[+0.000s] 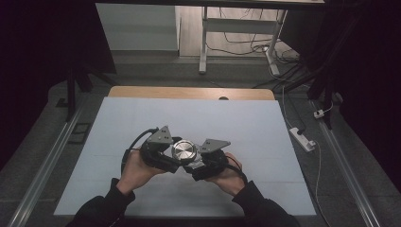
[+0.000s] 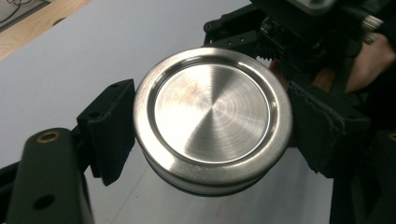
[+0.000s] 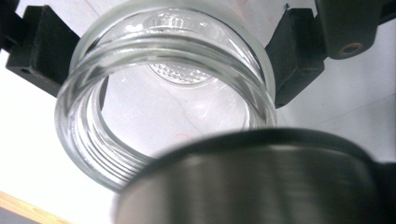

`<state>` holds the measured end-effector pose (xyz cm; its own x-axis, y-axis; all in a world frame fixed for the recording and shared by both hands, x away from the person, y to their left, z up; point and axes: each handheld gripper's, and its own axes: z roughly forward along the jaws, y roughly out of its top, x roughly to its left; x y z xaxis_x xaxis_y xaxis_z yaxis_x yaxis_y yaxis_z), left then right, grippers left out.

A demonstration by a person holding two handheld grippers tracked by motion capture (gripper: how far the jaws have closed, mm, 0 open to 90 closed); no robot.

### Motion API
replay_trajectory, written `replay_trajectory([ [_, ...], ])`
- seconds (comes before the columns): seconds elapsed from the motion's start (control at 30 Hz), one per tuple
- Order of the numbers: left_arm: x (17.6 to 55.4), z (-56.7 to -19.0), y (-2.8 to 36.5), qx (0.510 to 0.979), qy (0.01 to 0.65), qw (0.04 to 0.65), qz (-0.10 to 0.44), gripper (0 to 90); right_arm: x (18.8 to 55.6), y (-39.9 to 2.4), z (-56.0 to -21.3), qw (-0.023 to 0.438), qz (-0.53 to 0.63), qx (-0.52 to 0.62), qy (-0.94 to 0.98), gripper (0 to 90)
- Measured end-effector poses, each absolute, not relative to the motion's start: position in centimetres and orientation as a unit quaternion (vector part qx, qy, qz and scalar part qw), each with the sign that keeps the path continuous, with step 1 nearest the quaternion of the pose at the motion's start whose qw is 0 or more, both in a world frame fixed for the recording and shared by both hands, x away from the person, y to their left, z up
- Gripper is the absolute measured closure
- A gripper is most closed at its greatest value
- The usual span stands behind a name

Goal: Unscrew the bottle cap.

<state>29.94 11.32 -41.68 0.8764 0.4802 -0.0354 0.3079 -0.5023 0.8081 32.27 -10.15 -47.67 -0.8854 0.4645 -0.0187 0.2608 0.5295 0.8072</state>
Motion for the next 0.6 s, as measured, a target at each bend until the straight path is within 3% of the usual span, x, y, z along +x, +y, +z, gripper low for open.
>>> replay_trajectory([
  [0.6,28.6,-42.4,12.1,0.864,0.211,0.45,0.079,20.6,33.8,-11.4,-47.2,0.125,0.44,0.222,0.861,15.2],
])
